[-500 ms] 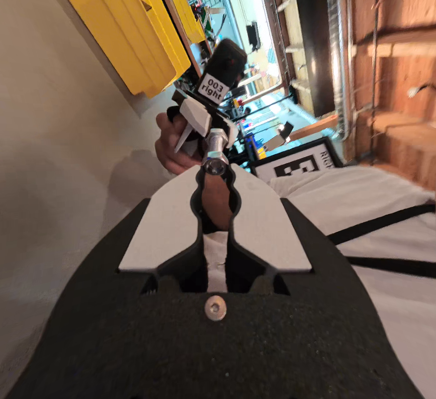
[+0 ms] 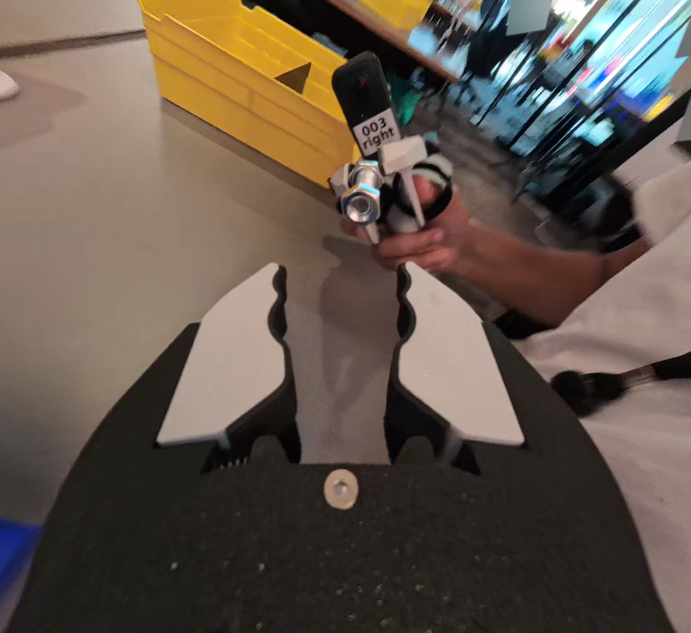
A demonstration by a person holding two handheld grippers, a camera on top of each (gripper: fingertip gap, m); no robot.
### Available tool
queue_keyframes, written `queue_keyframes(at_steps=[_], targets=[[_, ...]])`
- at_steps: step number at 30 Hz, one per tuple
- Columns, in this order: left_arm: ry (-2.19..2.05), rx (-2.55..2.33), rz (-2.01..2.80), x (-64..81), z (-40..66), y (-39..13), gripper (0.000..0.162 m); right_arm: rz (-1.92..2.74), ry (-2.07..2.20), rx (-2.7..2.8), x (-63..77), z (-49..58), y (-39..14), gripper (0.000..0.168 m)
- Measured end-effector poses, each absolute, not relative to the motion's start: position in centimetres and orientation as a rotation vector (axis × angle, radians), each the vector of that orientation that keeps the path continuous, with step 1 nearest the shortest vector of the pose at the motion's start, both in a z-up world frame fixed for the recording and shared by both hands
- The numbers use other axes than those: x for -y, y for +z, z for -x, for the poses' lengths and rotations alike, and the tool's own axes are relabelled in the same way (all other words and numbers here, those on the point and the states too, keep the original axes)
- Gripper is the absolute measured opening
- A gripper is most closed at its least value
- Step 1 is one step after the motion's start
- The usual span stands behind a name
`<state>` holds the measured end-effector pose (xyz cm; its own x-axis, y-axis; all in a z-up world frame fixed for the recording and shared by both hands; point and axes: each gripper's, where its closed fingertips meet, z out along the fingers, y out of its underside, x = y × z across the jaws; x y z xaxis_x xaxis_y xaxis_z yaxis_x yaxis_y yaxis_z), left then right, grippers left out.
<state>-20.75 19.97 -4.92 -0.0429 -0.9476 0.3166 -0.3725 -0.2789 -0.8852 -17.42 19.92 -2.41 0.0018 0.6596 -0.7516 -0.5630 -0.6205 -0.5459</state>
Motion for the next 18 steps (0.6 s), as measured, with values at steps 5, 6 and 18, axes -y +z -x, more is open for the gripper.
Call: queue_keyframes(at_steps=[5, 6, 18], targets=[[-0.690, -1.639, 1.482, -21.7, 21.2, -6.6, 0.055, 1.440, 1.957, -0.033, -20.3, 18.0, -4.1, 0.016], [-0.619, -1.686, 1.435, -21.5, 21.3, -6.9, 0.054, 1.447, 2.021, -0.052, -20.2, 18.3, -4.4, 0.016], [-0.294, -1.964, 0.900, -19.7, 21.2, -5.7, 0.043, 1.488, 2.186, -0.068, -19.5, 19.7, -5.3, 0.016]])
